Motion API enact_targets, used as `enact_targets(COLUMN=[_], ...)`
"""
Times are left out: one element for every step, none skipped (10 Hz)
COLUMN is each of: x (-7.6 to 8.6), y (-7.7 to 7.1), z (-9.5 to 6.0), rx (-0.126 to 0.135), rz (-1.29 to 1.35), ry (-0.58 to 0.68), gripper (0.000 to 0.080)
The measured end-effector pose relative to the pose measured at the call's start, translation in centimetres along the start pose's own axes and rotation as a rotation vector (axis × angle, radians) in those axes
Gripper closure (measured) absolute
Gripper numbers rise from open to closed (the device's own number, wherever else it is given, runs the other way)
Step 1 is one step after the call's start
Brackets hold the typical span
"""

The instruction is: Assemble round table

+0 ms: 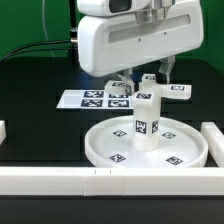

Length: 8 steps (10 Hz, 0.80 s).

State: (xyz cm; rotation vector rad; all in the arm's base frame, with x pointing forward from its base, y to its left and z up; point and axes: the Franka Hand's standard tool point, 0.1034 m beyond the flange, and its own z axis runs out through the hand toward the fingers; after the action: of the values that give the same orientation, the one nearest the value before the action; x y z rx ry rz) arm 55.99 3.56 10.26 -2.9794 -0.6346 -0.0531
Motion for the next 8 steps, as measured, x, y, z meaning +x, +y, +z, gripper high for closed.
enact_targets(x=[0.02,0.03,0.03,0.06,0.11,0.16,0.16,0.16], y=[0.02,0.01,0.01,-0.04,-0.12,-0.17,-0.15,-0.07], z=[-0.01,-0.02,-0.02,-0.02,-0.02,-0.04,-0.05,-0.05], rx=[0.001,0.001,0.000,0.001,0.003,0.009,0.019,0.029], rz=[0.063,0.135,0.168,0.259,0.354,0.485,0.631,0.760], ry=[0.001,0.001,0.001,0.001,0.002,0.004,0.007,0.012], gripper=[0.0364,0.0364,0.0364,0.0364,0.0364,0.0364,0.0364,0.0364])
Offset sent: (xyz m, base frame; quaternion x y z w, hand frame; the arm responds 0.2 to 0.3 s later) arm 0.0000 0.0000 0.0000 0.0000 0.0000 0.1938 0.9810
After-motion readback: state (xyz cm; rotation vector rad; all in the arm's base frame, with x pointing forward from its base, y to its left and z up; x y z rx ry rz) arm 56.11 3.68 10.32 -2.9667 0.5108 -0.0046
